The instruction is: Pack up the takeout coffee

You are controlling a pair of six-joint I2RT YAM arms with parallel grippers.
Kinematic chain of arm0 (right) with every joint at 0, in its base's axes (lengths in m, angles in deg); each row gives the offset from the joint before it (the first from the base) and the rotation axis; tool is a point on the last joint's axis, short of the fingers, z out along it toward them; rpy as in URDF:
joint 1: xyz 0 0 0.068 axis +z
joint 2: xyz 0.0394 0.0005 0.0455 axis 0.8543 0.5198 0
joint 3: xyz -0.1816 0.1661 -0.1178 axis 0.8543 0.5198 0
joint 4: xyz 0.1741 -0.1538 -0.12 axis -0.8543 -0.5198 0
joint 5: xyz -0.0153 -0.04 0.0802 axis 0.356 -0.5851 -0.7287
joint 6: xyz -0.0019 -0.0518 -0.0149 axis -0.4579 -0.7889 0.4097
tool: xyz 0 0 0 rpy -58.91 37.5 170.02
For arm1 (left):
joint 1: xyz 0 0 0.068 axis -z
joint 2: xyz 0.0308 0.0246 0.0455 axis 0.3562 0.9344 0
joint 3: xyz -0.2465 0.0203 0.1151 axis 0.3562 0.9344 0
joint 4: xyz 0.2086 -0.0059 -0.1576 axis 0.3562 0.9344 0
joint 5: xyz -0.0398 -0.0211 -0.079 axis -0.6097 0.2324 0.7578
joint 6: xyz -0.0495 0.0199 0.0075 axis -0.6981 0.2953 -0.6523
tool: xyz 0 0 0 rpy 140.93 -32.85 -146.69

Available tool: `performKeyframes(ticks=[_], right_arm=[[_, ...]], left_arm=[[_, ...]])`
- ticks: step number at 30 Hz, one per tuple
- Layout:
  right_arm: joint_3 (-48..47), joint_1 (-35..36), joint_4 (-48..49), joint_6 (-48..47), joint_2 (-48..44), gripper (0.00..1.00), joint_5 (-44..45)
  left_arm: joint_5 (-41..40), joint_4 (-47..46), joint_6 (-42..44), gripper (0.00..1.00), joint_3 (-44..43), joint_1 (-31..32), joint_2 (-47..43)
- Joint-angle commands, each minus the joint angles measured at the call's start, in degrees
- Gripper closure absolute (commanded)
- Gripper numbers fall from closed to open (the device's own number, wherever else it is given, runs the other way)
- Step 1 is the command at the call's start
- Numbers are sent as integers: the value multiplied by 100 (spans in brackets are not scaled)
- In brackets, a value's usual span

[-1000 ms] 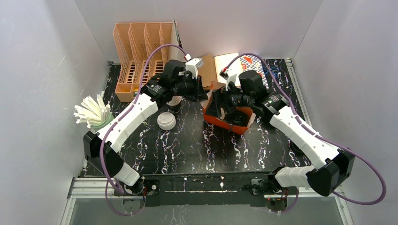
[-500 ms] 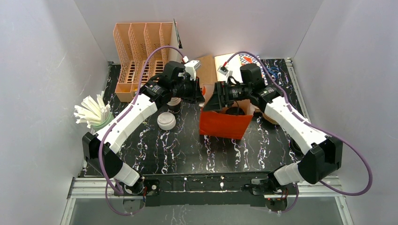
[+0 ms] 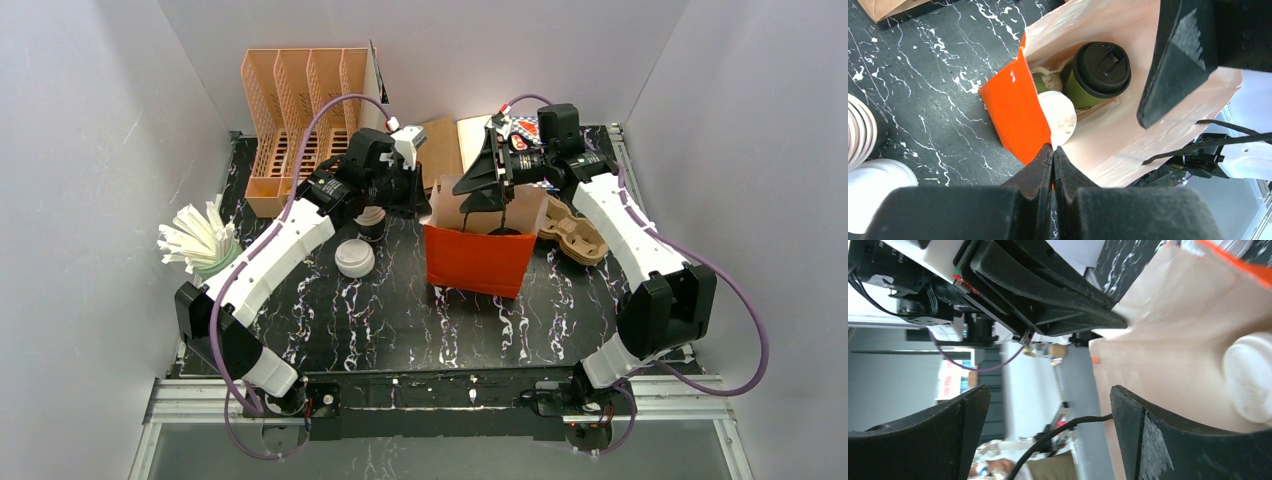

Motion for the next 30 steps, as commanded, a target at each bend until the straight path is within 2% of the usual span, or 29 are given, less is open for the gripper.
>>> performKeyframes(ticks=[1, 6, 9, 13, 19, 25, 27, 30], right_arm=[[-416, 7, -671, 648, 118, 2, -577], [-292, 5, -699, 1511, 175, 2, -1021], [-63, 8, 104, 2345, -66, 2, -1166], [284, -6, 1659, 3656, -436, 2, -1002], [384, -6, 2213, 4633, -637, 2, -724], [97, -120, 2075, 4732, -808, 2, -53], [390, -161, 2438, 5186, -885, 2, -50], [1143, -167, 3524, 6364, -1034, 2, -37]], left_arm=[[-103, 158, 149, 100, -302, 22, 52], [-244, 166, 222, 100, -381, 27, 113], [-284, 175, 265, 100, -422, 27, 157], [-343, 174, 352, 100, -461, 27, 226], [-352, 174, 407, 100, -480, 27, 255], [-486, 201, 481, 100, -496, 27, 231], [-491, 207, 491, 100, -514, 26, 242], [-516, 209, 522, 100, -543, 27, 245]])
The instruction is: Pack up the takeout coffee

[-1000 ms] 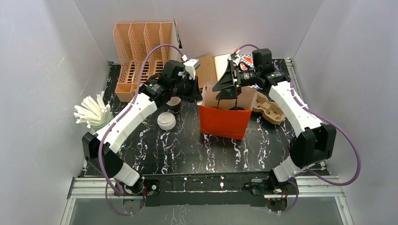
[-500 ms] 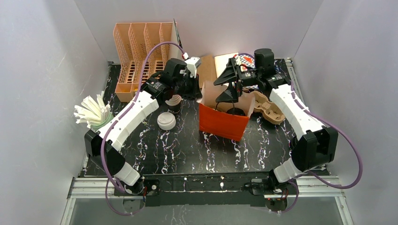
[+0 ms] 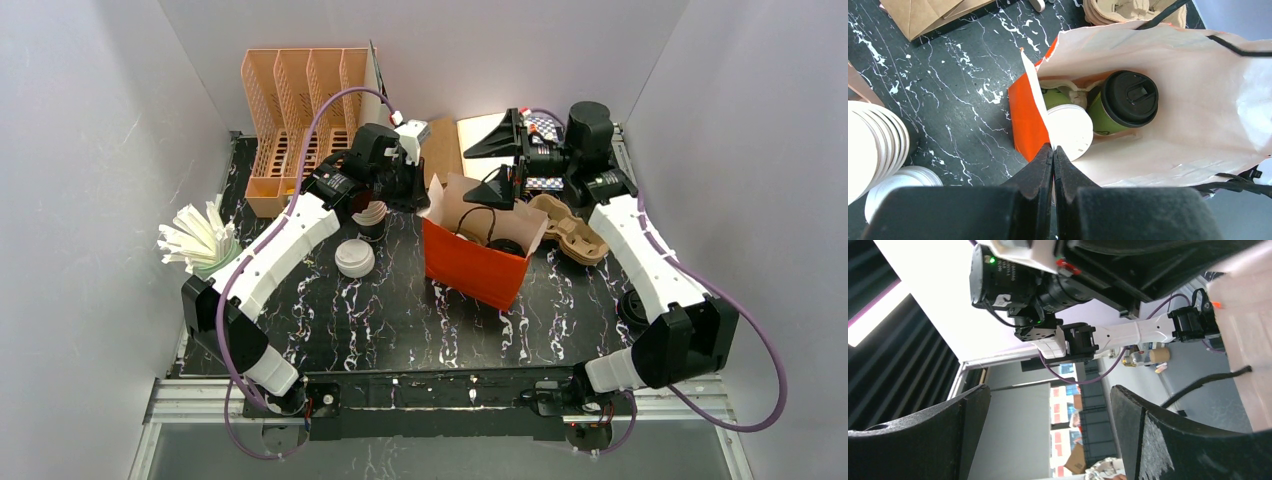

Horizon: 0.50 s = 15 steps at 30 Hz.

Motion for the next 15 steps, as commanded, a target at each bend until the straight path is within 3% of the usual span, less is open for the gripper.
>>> performKeyframes(ticks=[1, 5, 10, 15], right_arm=[[652, -42, 1401, 1452, -346, 2, 203], [388, -43, 251, 1010, -314, 2, 161], [704, 62, 732, 1606, -466, 2, 160], [7, 254, 458, 993, -161, 2, 362]], left_arm=[[-145, 128, 152, 100, -239, 24, -22], [-257, 129, 216, 100, -226, 25, -52], [-274, 119, 231, 100, -348, 23, 80], [-300, 62, 306, 100, -473, 25, 231]])
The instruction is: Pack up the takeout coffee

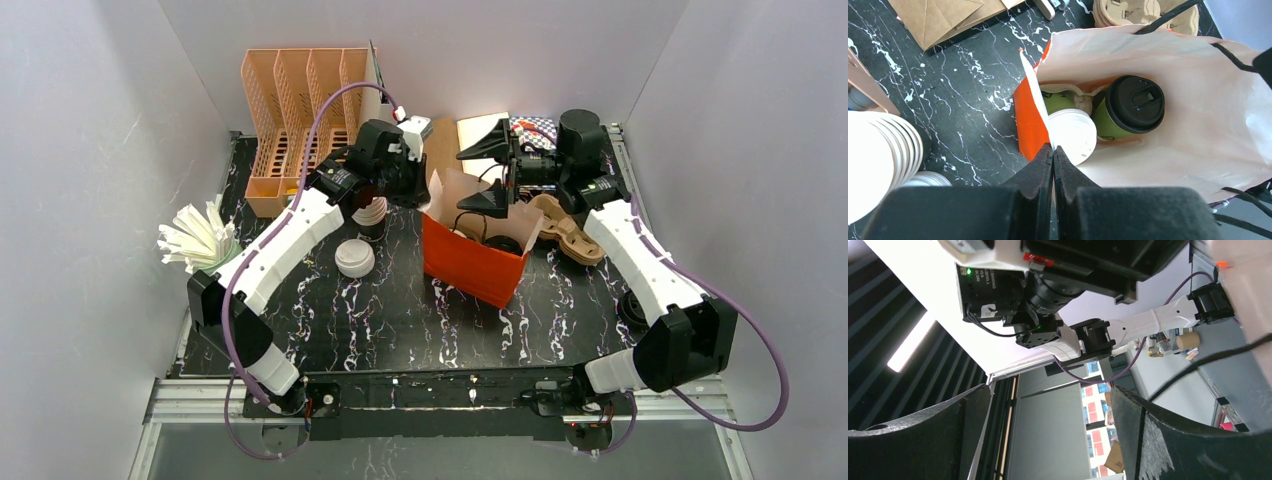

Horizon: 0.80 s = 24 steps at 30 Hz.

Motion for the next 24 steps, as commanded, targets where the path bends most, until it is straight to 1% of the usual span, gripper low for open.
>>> performKeyframes(ticks=[1, 5, 8, 10, 11, 14, 16, 18, 21, 22, 24], right_arm=[[-838, 125, 86, -384, 171, 2, 147], [-1541, 125, -188, -734, 424, 2, 205], [-1585, 98, 64, -718, 396, 2, 280], [-1660, -5, 29, -924, 362, 2, 479], [-1768, -81, -263, -1222, 323, 2, 651], [-2151, -290, -1371, -2739, 189, 2, 1420], [-2249, -319, -1930, -3529, 65, 2, 1959], [-2215, -329, -2415, -3999, -116, 2, 2561], [-2169, -321, -2719, -4544, -432, 2, 3154], [-2229, -326, -2839, -4731, -495, 2, 3350], [-2355, -328, -3015, -5081, -598, 2, 3686]], left_arm=[[-141, 10, 172, 100, -300, 22, 103], [-205, 54, 251, 100, -525, 21, 244], [-231, 280, 313, 100, -800, 22, 429], [-280, 365, 349, 100, -886, 22, 497], [-309, 364, 374, 100, -882, 18, 503], [-388, 355, 519, 100, -912, 22, 515], [-420, 340, 625, 100, -981, 22, 581], [-456, 354, 682, 100, -1062, 22, 665], [-491, 357, 699, 100, -1148, 22, 751], [-510, 357, 693, 96, -1196, 22, 755], [-595, 353, 663, 84, -1285, 21, 682]])
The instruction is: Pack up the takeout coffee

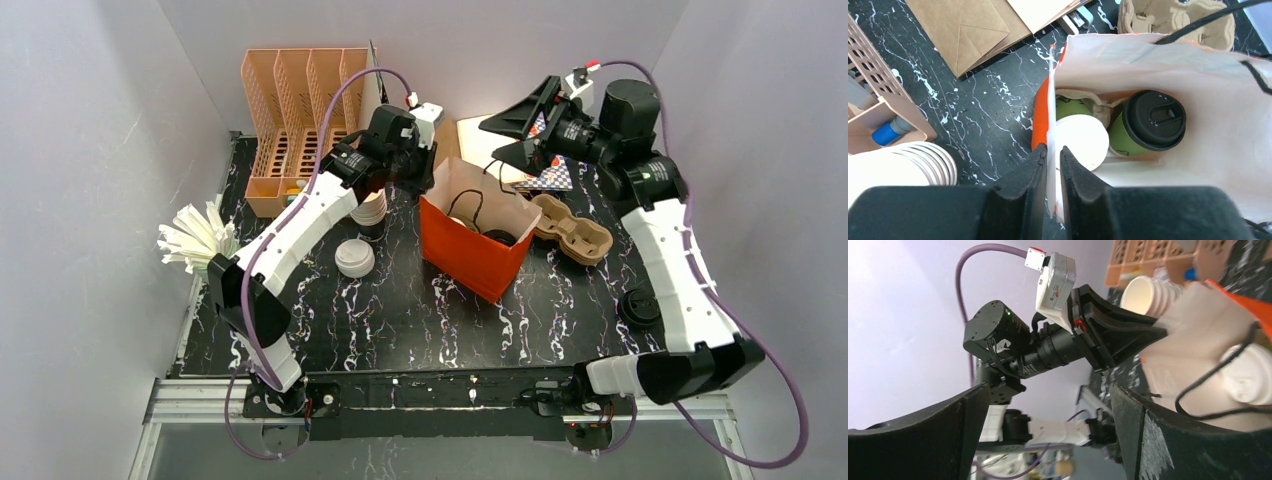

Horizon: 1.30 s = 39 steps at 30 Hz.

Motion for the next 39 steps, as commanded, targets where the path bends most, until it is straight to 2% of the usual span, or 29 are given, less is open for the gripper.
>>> performKeyframes(ticks=[1, 4, 6, 9, 14, 18, 20, 23, 26, 29, 32, 35, 39], right_arm=[[-475, 21, -710, -1412, -421, 2, 1238], [-481, 21, -770, -1790, -610, 2, 1675], [-398, 27, -712, -1965, -765, 2, 1926], [-334, 24, -727, -2235, -969, 3, 2321], [-422, 22, -1034, -2676, -1134, 9, 2962], [-510, 21, -1326, -2980, -1071, 11, 3069], [-562, 23, -1410, -3074, -1013, 13, 2989], [-676, 27, -1563, -3211, -900, 15, 2848], [-859, 21, -1746, -3376, -759, 18, 2692], [-1036, 23, -1912, -3574, -606, 19, 2560], [-1133, 24, -1939, -3700, -512, 20, 2444], [-1314, 23, -1971, -3726, -391, 21, 2361], [-1526, 20, -2017, -3714, -222, 23, 2231]], left_arm=[[-278, 93, 68, 78, -336, 22, -142], [-685, 208, 29, 58, -403, 22, -403], [-1237, 381, -90, 49, -416, 13, -653], [-2482, 701, -400, 43, -309, -17, -1094], [-5179, 1392, -1032, 34, 40, -224, -1740], [-6031, 1784, -1240, 28, 289, -694, -1847], [-6002, 1830, -1251, 27, 415, -1246, -1784], [-5479, 1915, -1563, 27, 432, -2334, -1526], [-5359, 2073, -1845, 27, 372, -3028, -1173], [-5454, 2048, -1965, 27, 391, -3452, -896], [-5557, 2113, -2371, 31, 412, -3818, -687], [-5795, 2220, -2845, 38, 477, -3920, -518], [-6005, 2187, -3015, 44, 507, -3988, -354]])
